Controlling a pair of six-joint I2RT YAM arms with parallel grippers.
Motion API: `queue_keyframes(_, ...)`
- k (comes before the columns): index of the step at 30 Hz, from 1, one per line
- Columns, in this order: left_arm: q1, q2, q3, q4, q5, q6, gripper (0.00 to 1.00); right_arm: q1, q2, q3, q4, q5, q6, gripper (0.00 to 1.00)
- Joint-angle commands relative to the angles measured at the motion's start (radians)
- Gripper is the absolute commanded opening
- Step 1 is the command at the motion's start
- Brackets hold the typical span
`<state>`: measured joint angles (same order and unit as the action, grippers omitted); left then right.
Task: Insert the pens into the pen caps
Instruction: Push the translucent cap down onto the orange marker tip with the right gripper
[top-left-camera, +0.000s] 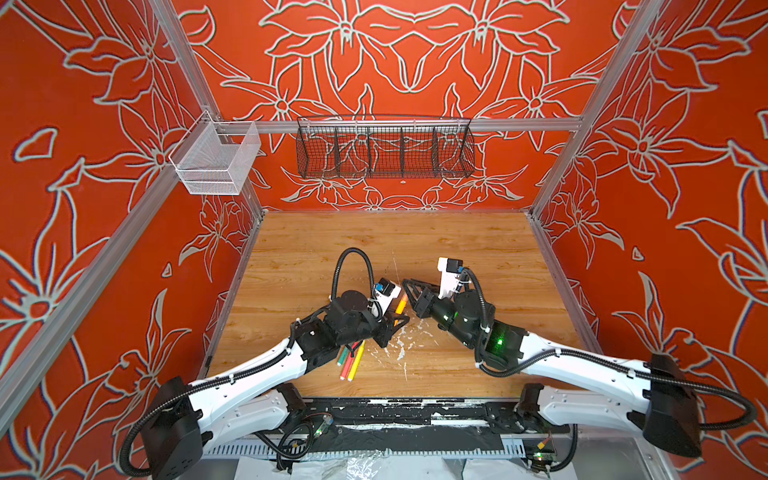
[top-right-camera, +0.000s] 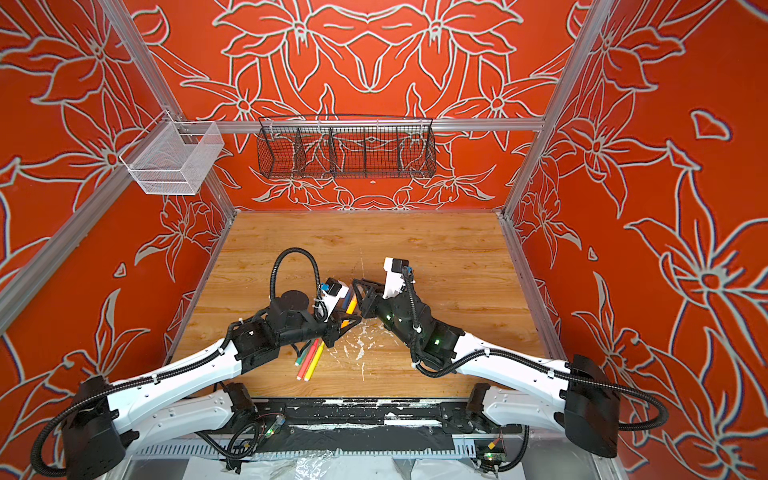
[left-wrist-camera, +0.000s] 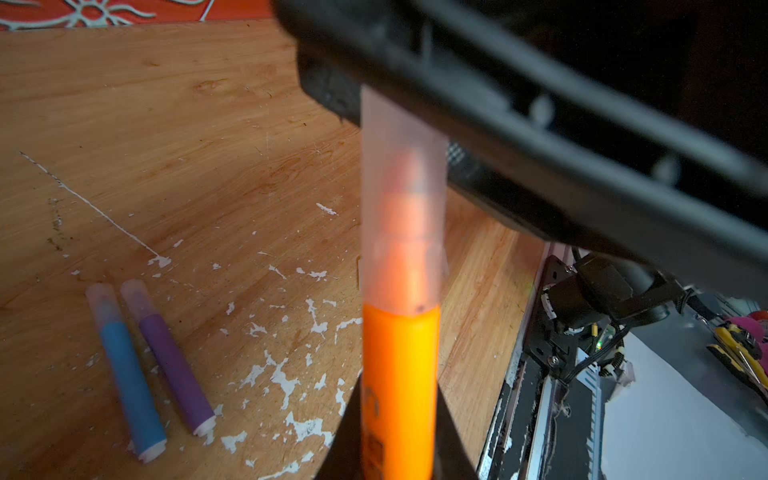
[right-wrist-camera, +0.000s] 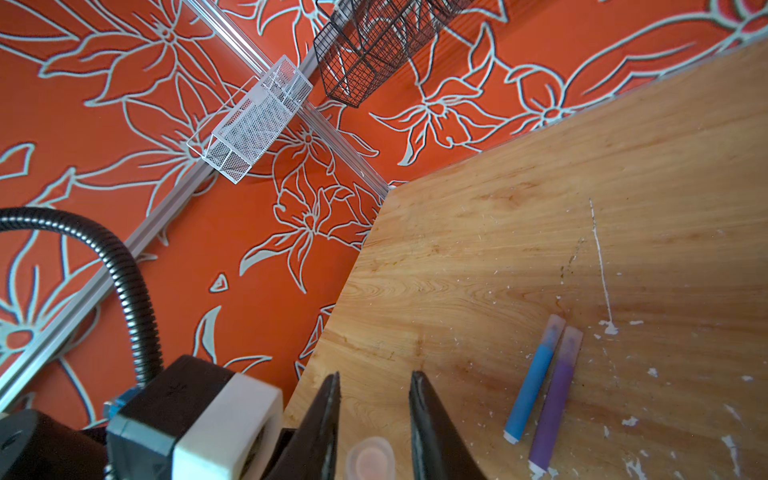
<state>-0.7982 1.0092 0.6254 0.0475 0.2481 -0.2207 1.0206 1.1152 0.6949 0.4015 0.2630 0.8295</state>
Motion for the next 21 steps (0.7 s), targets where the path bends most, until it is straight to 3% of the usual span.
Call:
queue_keyframes(1,0.004,-0.014,0.004,0.027,0.007,0.019,0.00,-0.005,0.018,0.025,0.009,-0.020,0.017,0.26)
queue_keyframes(11,0.004,0.015,0.058,0.024,-0.042,0.029,0.00,-0.004,0.056,0.014,0.014,-0.068,0.038,0.02)
queue_keyframes(21,0.004,0.058,0.142,0.043,-0.110,0.072,0.00,0.016,0.048,-0.017,0.006,-0.128,0.043,0.00)
